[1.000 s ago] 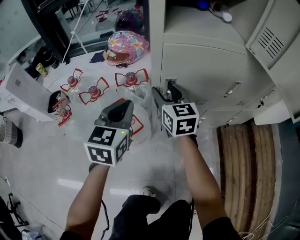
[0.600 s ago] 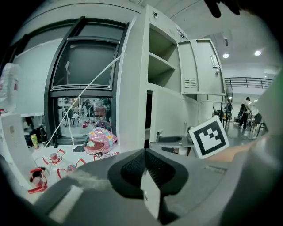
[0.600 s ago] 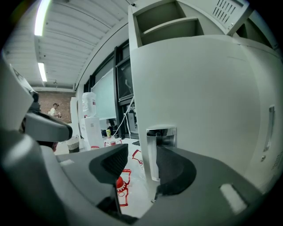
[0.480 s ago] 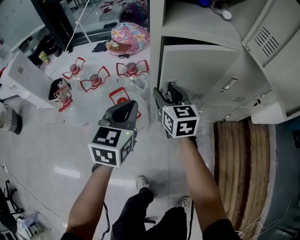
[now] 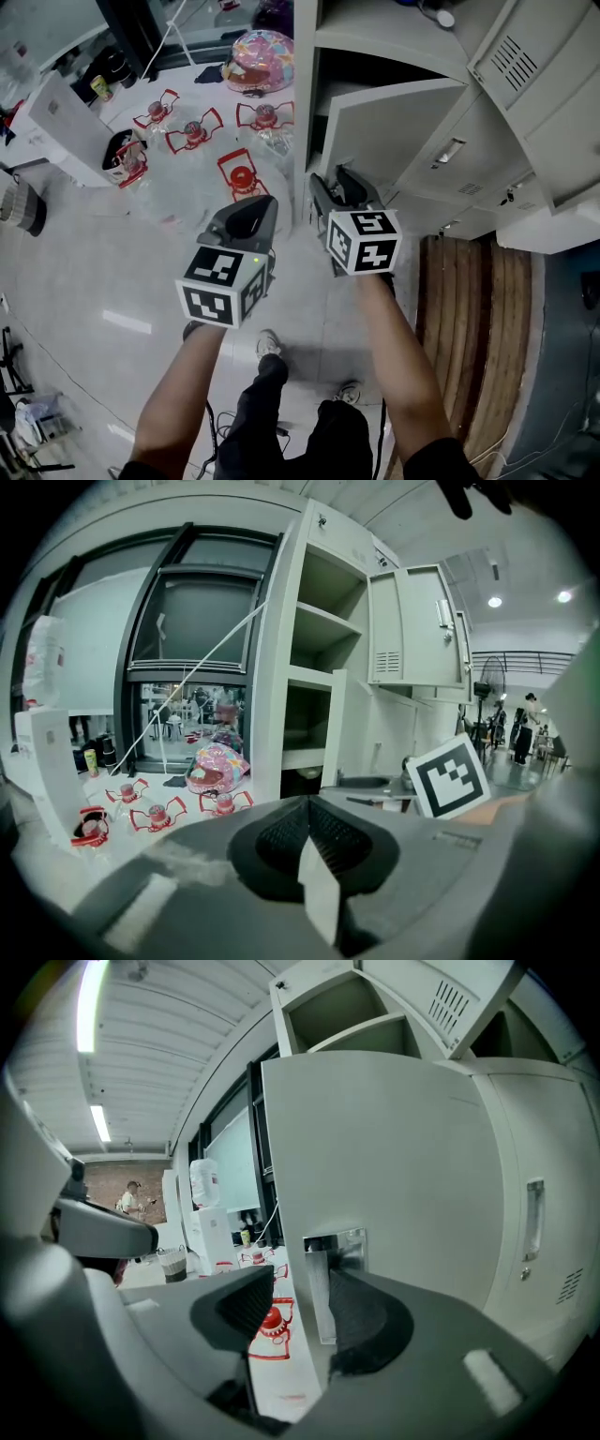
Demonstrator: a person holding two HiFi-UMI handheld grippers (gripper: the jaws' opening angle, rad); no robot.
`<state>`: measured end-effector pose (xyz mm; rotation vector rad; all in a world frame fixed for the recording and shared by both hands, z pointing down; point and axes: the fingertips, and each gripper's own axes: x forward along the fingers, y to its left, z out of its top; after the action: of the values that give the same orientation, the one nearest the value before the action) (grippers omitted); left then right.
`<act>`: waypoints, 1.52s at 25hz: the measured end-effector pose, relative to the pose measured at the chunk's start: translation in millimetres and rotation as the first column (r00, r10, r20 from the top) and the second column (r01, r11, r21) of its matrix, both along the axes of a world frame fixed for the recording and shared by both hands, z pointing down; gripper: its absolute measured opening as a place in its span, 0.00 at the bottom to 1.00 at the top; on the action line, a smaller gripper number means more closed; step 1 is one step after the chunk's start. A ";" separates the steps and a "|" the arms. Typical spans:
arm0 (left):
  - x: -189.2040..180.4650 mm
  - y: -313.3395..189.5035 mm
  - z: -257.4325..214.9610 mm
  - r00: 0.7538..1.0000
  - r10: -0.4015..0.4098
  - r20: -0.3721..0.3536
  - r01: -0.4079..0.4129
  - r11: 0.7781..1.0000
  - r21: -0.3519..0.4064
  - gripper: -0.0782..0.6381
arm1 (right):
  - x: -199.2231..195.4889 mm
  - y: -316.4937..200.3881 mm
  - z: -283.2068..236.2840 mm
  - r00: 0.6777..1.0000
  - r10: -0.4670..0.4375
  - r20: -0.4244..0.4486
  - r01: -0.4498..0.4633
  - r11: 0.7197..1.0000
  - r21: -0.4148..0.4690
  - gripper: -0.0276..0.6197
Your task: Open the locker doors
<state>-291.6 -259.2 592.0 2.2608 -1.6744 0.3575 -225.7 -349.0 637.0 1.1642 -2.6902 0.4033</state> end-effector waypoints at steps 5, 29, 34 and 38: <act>22.5 23.6 -0.8 1.000 -0.024 0.008 0.024 1.000 0.005 0.12 | 22.4 22.7 0.2 1.000 -0.022 0.009 0.022 1.000 0.007 0.32; 175.9 61.8 -12.2 0.999 0.043 0.034 -0.044 0.999 0.018 0.12 | 174.1 74.8 -1.3 0.998 -0.001 0.068 0.000 1.000 0.021 0.31; 198.3 58.0 -14.7 0.998 0.060 0.036 -0.061 0.998 0.023 0.12 | 201.5 72.0 0.2 0.998 0.025 0.060 -0.026 0.999 0.025 0.31; 215.5 52.7 -15.5 0.997 0.073 0.035 -0.074 0.997 0.027 0.12 | 222.4 67.0 0.3 0.997 0.044 0.055 -0.046 0.998 0.033 0.30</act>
<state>-76.1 -206.4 576.5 2.3544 -1.6252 0.3944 -3.3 -282.0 637.3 1.2428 -2.7321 0.4025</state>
